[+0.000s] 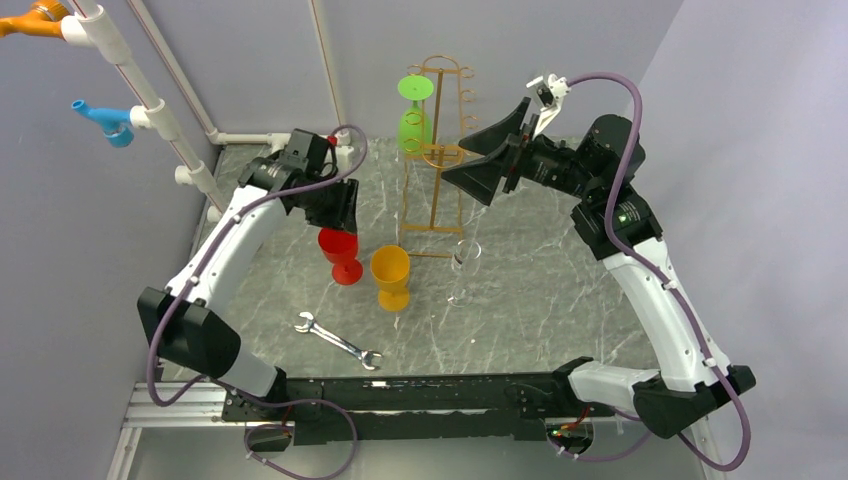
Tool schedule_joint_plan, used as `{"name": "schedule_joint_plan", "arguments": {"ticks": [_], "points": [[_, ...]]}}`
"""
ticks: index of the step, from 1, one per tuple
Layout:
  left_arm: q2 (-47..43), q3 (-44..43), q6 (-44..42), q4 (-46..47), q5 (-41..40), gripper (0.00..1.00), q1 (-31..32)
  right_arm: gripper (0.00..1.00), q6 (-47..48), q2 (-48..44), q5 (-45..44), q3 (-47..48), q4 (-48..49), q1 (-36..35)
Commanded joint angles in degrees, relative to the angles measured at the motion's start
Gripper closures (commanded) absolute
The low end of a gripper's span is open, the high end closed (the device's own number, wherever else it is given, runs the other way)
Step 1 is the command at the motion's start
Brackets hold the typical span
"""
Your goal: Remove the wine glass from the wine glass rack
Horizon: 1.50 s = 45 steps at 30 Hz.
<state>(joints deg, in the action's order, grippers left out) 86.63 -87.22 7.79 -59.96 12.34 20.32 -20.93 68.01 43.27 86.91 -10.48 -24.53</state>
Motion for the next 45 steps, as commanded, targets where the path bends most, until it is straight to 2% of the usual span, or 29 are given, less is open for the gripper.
{"name": "schedule_joint_plan", "arguments": {"ticks": [1,7,14,18,22,26,30,36,41,45], "points": [[-5.01,-5.23,0.63,-0.55,0.68,0.49,0.31,0.03,0.47,-1.40,-1.32,0.31,1.00,-0.25],[-7.17,-11.95,0.32,-1.14,-1.46,0.32,0.27,0.03,-0.68,-0.95,-4.49,0.96,0.44,-0.23],[-5.99,-21.73,0.89,2.03,-1.61,0.08,0.15,0.03,-5.20,2.27,-10.03,3.22,0.46,-0.28],[-5.19,-25.48,2.40,6.97,0.47,0.06,-0.54,0.03,-9.43,5.15,-13.83,5.24,0.85,-0.16],[-5.13,-24.35,5.51,15.89,5.70,0.02,-2.59,0.04,-12.20,8.33,-18.84,7.97,-1.06,0.16],[-3.96,-20.90,10.48,27.72,13.18,0.02,-7.76,0.10,-15.48,10.04,-20.48,7.60,2.02,1.95],[0.17,-22.79,16.66,34.67,19.96,0.04,-12.17,0.12,-18.44,13.16,-19.24,8.91,4.20,4.55],[4.88,-24.52,17.87,42.01,18.09,0.08,-12.89,0.19,-21.38,18.18,-18.94,11.05,7.92,7.63],[9.56,-25.90,23.52,48.66,21.09,0.13,-14.30,0.37,-23.01,23.46,-17.36,14.58,9.10,8.87],[13.98,-26.49,29.51,55.61,24.60,0.21,-15.39,0.45,-23.42,27.76,-16.31,18.07,8.52,9.21]]}}
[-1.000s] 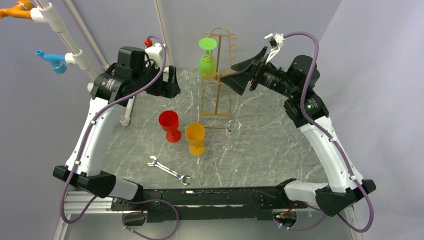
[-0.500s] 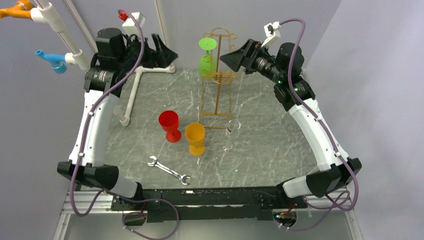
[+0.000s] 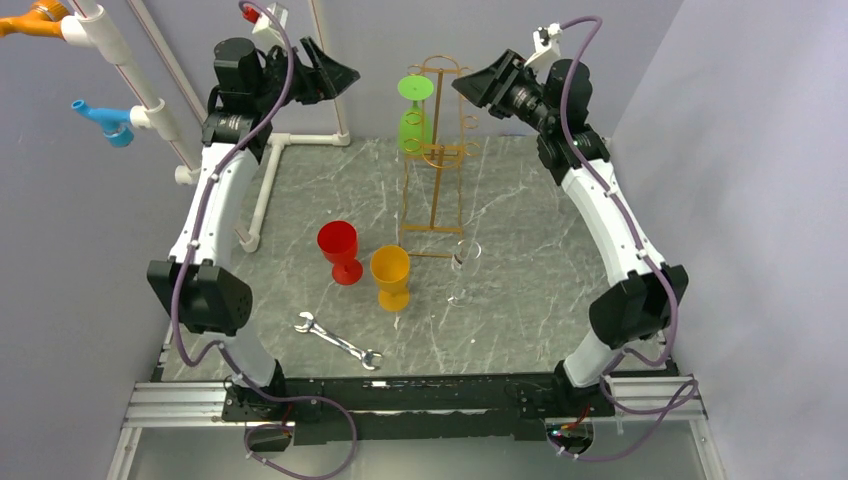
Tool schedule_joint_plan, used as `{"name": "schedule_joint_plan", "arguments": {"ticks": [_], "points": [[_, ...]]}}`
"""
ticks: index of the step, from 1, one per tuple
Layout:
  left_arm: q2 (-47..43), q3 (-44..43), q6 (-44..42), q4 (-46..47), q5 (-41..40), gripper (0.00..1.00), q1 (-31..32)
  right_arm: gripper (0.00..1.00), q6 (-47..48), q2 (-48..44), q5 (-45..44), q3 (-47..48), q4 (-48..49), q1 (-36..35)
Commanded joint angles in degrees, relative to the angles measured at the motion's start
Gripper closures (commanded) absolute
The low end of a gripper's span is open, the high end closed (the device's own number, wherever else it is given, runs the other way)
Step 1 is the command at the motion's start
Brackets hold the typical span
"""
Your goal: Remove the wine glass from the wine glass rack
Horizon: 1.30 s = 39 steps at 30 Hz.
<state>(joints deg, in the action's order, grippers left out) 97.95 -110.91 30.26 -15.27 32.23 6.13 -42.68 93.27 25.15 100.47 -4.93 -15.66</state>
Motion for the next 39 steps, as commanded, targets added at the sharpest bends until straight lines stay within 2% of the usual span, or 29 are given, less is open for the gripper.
{"name": "schedule_joint_plan", "arguments": {"ticks": [1,6,10,13,17,27,39], "points": [[3.65,-2.82,8.66,12.50,5.45,0.23,-1.40,0.47,-1.83,3.42,1.91,5.15,2.99,0.34],[8.29,-2.60,15.13,21.89,8.40,0.27,-2.21,0.51,-1.95,8.96,1.94,10.18,1.35,0.39],[12.16,-3.13,19.19,27.23,10.51,0.31,-2.26,0.61,-1.80,13.45,2.23,13.98,-0.13,0.37],[14.80,-3.56,22.64,31.34,11.99,0.38,-2.26,0.62,-1.62,15.88,2.30,16.24,-0.99,0.40],[17.67,-4.34,24.92,33.71,13.71,0.42,-2.19,0.63,-1.71,19.06,2.71,19.32,-1.73,0.36],[20.63,-3.87,27.10,37.93,16.17,0.44,-0.51,0.67,-1.71,22.42,2.79,23.09,-2.97,0.37],[23.10,-6.55,26.70,36.76,15.85,0.48,2.36,0.68,-1.86,23.89,2.80,24.74,-3.77,0.36]]}}
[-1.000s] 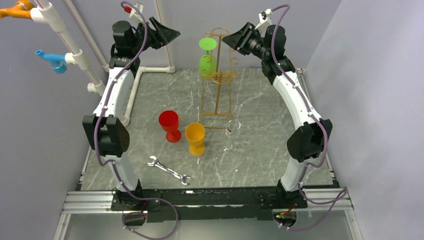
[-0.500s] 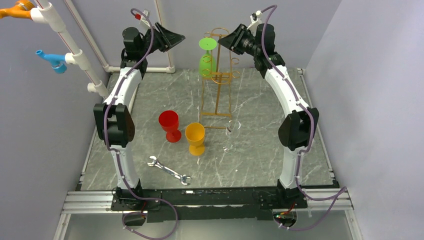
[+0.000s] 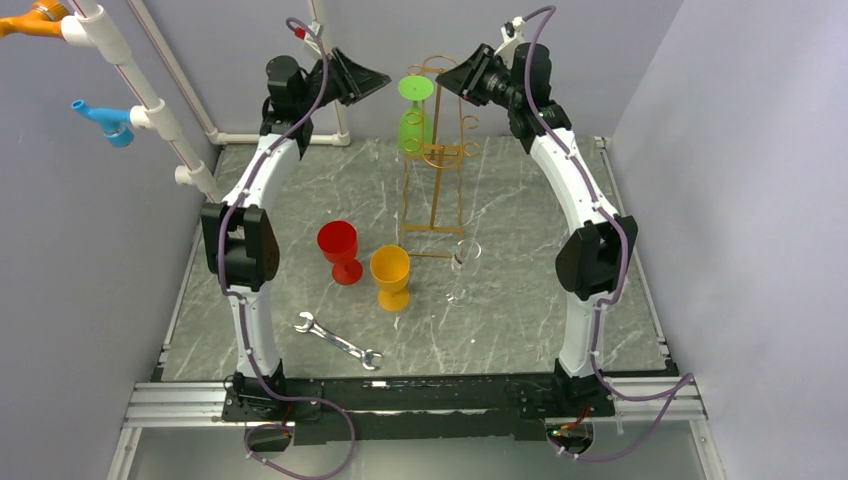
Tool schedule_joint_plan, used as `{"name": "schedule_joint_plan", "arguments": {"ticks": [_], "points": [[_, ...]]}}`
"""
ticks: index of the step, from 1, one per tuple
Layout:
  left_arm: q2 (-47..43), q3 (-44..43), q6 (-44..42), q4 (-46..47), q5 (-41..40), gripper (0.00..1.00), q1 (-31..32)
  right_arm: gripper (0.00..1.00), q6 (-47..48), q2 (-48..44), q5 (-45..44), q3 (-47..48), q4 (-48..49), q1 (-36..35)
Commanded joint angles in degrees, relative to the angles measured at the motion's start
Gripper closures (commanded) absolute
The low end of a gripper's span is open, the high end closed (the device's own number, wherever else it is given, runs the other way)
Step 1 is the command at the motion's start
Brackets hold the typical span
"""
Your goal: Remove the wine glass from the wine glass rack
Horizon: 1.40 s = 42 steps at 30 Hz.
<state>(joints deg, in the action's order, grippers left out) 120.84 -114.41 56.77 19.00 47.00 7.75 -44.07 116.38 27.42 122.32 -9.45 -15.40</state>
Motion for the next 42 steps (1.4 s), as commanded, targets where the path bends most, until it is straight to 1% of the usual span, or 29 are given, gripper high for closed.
{"name": "schedule_joint_plan", "arguments": {"ticks": [1,5,13,19,32,42], "points": [[0.34,-3.02,0.18,2.52,0.97,0.48,0.83,0.68,-0.57,0.94,0.60,2.86,0.75,0.09],[0.74,-3.40,0.18,2.06,0.92,0.50,1.26,0.70,-0.74,1.17,0.80,3.05,1.05,-0.05],[1.53,-4.70,-1.83,-1.00,0.28,0.50,1.78,0.73,-1.06,1.31,1.12,3.28,1.06,-0.03],[3.17,-7.63,-3.94,-4.90,0.57,0.51,2.59,0.73,-1.05,0.51,1.41,2.25,1.76,-0.07],[4.69,-9.58,-3.70,-5.62,0.44,0.52,3.50,0.73,-1.28,-0.85,2.18,-0.10,3.14,0.01],[6.24,-12.30,-4.65,-10.43,-1.38,0.56,3.94,0.73,-1.57,-1.15,2.67,-0.77,3.65,0.01]]}}
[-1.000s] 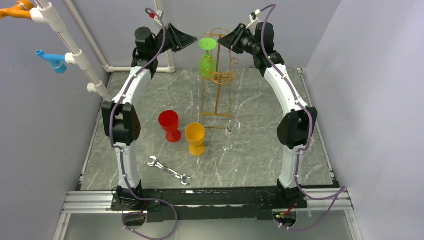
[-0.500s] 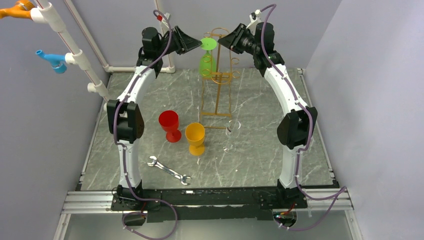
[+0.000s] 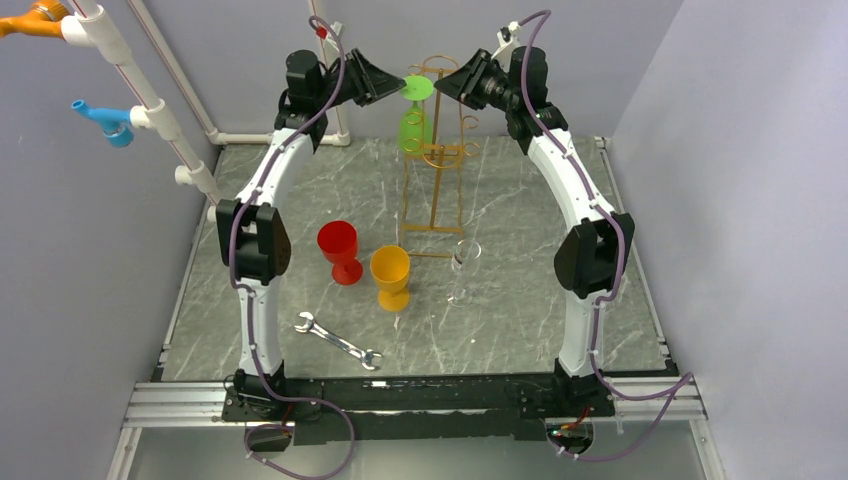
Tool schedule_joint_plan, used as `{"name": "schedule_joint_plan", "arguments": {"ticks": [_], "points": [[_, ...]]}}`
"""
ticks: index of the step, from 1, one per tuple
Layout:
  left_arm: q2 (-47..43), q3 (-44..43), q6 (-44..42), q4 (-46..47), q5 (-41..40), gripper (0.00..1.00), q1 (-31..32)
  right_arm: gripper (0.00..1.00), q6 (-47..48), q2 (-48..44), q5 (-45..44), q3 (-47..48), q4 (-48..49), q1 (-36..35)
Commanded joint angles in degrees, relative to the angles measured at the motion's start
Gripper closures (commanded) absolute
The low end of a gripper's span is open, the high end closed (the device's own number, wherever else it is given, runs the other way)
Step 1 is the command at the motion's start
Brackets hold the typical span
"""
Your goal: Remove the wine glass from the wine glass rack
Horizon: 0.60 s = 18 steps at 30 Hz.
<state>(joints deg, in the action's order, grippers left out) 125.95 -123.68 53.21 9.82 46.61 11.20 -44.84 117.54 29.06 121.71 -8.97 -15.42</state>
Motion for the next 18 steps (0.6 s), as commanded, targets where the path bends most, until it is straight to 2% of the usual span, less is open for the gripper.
{"name": "schedule_joint_plan", "arguments": {"ticks": [1,18], "points": [[1.14,-3.03,-1.04,-1.37,-1.04,0.56,0.54,0.73,-0.89,-2.28,1.08,-0.10,3.36,0.00],[1.93,-4.94,0.64,-0.36,-0.58,0.58,0.88,0.74,-1.22,-2.05,1.83,-0.58,3.92,-0.02]]}}
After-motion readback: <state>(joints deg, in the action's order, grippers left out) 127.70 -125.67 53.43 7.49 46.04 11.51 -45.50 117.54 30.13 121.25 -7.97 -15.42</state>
